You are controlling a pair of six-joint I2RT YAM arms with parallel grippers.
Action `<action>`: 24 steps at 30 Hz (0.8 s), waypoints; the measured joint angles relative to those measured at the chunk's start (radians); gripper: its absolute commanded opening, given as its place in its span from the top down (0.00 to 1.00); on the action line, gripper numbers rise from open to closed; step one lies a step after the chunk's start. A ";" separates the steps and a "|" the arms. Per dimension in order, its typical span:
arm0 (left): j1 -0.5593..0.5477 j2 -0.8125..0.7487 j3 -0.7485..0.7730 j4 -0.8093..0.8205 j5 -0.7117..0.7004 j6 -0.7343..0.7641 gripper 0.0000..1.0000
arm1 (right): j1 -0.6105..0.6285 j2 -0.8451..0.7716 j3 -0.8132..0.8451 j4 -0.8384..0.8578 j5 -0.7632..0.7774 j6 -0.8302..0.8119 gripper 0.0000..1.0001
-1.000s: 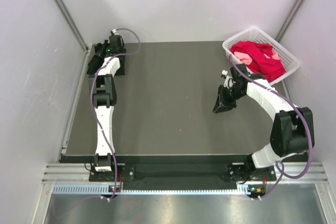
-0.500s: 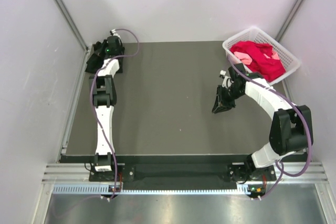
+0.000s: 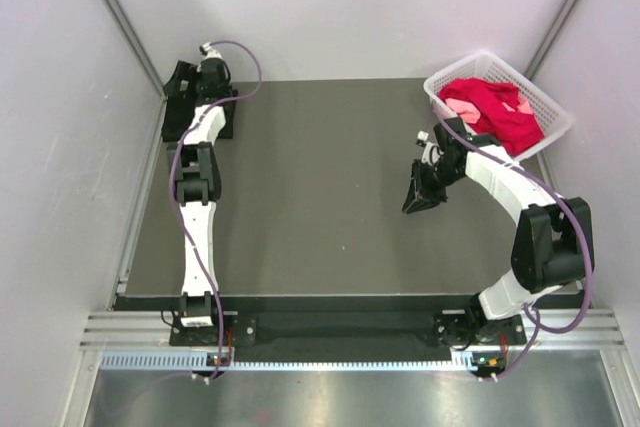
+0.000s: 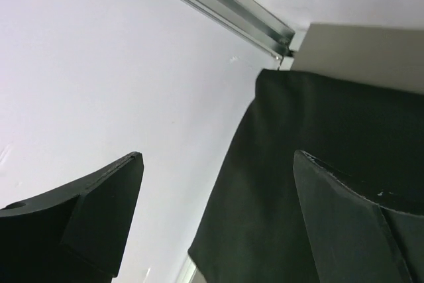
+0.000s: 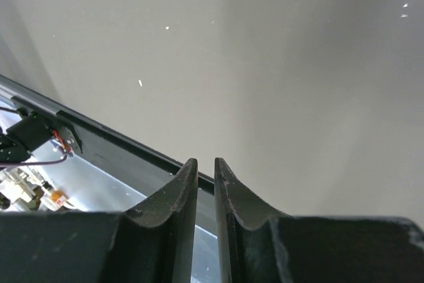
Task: Fold and stack the t-shirts
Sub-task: Neatly place the folded tshirt to the corner
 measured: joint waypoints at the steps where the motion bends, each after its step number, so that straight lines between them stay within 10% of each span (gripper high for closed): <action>1: -0.005 -0.015 -0.002 -0.008 -0.006 -0.015 0.01 | 0.000 0.000 0.000 0.000 -0.004 0.000 0.83; 10: -0.133 -0.360 -0.227 -0.306 0.122 -0.410 0.01 | 0.000 -0.028 -0.038 0.068 -0.028 0.020 0.83; 24: -0.473 -1.310 -1.265 -0.327 0.702 -1.114 0.01 | 0.008 -0.472 -0.374 0.262 -0.013 0.087 0.81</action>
